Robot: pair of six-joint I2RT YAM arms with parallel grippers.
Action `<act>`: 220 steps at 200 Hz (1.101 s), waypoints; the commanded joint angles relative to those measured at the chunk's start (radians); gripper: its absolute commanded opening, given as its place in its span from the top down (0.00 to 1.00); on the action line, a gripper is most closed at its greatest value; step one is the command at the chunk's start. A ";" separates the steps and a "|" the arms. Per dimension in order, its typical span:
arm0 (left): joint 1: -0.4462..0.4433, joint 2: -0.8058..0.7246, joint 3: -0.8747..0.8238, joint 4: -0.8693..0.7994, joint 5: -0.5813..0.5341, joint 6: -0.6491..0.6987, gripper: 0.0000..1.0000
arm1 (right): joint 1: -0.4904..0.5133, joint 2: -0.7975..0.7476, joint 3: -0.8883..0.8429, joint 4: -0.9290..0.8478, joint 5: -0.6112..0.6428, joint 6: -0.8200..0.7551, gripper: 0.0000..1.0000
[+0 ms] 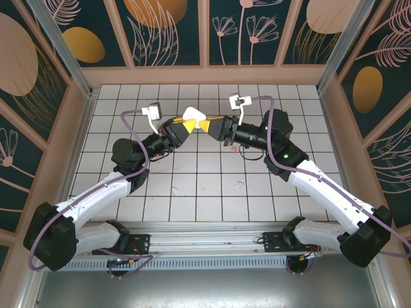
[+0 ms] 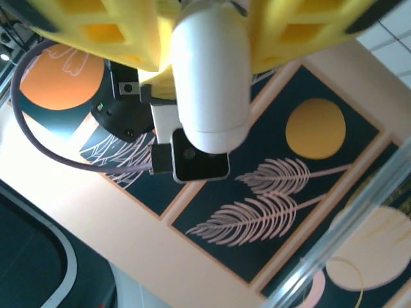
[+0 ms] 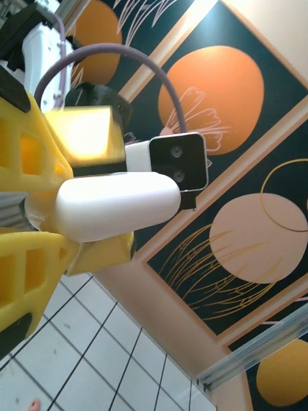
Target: Insert the wireless bluetooth earbuds into the charging case
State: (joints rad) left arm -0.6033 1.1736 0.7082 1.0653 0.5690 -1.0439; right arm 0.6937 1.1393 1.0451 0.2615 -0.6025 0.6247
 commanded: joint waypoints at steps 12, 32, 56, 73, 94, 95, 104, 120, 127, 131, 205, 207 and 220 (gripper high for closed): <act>-0.006 -0.082 0.095 -0.299 0.030 0.244 0.34 | -0.021 -0.013 0.091 -0.166 0.006 -0.227 0.98; 0.002 -0.140 0.155 -0.518 -0.012 0.426 0.26 | -0.068 0.002 0.164 -0.318 -0.053 -0.340 0.96; 0.007 -0.212 0.217 -0.735 -0.073 0.667 0.20 | -0.134 0.042 0.252 -0.489 -0.143 -0.460 0.96; 0.007 -0.243 0.257 -0.862 -0.121 0.840 0.19 | -0.140 0.057 0.290 -0.568 -0.147 -0.542 0.96; 0.008 -0.263 0.290 -0.946 -0.160 1.023 0.19 | -0.141 0.069 0.318 -0.623 -0.160 -0.611 0.96; 0.008 -0.264 0.293 -0.951 -0.162 1.030 0.19 | -0.140 0.069 0.319 -0.624 -0.162 -0.612 0.96; 0.007 -0.260 0.314 -0.991 -0.190 1.067 0.19 | -0.140 0.074 0.324 -0.638 -0.168 -0.634 0.96; 0.007 -0.195 0.427 -1.142 -0.218 1.102 0.22 | -0.140 0.067 0.308 -0.637 -0.171 -0.678 0.97; 0.008 -0.157 0.484 -1.219 -0.199 1.108 0.26 | -0.138 0.061 0.298 -0.632 -0.172 -0.696 0.97; 0.008 -0.136 0.507 -1.251 -0.175 1.110 0.29 | -0.138 0.056 0.293 -0.628 -0.173 -0.703 0.97; 0.039 -0.089 0.358 -0.964 0.194 0.901 0.36 | -0.141 0.079 0.285 -0.600 -0.259 -0.703 0.99; 0.042 -0.087 0.354 -0.953 0.205 0.890 0.37 | -0.140 0.079 0.282 -0.595 -0.266 -0.699 0.99; 0.065 -0.079 0.324 -0.889 0.272 0.828 0.40 | -0.141 0.084 0.275 -0.575 -0.300 -0.679 0.99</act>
State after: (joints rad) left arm -0.5739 1.0840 1.0714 0.0170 0.6781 -0.0971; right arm 0.5560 1.2129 1.3296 -0.3630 -0.8097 -0.0689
